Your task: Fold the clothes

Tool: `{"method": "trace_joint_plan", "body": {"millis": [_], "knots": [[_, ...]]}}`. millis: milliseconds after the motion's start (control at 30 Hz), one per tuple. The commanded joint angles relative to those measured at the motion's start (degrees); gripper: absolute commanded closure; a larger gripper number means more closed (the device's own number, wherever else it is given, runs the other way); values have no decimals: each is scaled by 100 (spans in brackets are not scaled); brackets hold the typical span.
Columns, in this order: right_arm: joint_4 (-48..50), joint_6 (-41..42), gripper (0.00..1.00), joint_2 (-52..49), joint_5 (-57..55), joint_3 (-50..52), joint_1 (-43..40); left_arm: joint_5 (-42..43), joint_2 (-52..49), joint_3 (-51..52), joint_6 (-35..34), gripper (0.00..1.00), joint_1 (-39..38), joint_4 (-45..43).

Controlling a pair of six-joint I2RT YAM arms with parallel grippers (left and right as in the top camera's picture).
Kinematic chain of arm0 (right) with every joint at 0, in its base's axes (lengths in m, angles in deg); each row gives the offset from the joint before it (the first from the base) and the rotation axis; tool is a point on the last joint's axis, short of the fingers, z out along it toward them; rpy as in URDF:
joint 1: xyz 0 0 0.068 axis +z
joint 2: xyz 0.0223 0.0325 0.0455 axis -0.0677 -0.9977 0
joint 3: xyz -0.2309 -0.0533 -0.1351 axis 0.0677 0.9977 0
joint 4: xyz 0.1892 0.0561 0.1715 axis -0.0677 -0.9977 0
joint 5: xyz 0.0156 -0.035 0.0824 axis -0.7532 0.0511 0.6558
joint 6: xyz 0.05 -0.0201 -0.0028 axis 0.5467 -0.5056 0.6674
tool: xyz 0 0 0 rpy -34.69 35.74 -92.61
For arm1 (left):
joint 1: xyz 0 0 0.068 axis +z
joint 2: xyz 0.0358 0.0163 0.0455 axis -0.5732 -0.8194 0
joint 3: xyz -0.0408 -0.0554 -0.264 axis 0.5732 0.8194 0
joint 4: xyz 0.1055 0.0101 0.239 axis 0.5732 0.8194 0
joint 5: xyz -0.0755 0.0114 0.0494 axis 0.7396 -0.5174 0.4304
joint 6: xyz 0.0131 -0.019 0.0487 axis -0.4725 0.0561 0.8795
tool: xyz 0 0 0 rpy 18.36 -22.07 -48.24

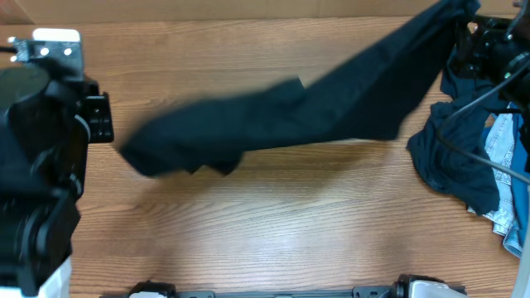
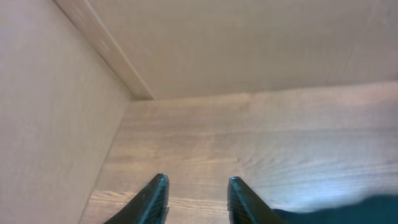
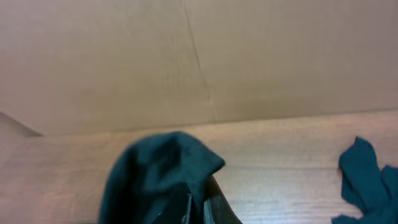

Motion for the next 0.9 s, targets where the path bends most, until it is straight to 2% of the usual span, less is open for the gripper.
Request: {"method": "trace_joint_plan", "body": {"millis": [0,67,167,367,433,500,633,700,800,867], "knots": [[20,-28,96,-114,-81,-50,-2,-20,-446,-37,-262,37,-11,87],[31,-55,96,-114,4,-50,-2,588,-662,-37,-282,29,-11,103],[105,-374,96,-114,697,-50,-2,2293,-1207,-35,-138,26,-11,125],[61,-396,96,-114,868,-50,-2,5058,-2531,-33,374,32,-33,173],[-22,-393,96,-114,868,-50,-2,6323,-3222,-33,474,32,-203,9],[-140,-393,96,-114,866,-50,-2,6988,-3823,-33,494,32,-498,-323],[-302,-393,96,-114,866,-50,-2,7884,-4824,-33,492,31,-1165,-1574],[-350,-391,96,-114,866,-50,-2,8013,-5198,-33,426,28,-1475,-2232],[-431,-391,96,-114,868,-50,-2,7952,-5770,-33,-566,28,-1993,-3624],[-472,-391,96,-114,896,-50,-2,7447,-6153,-33,-1239,28,-2317,-4378]]}}
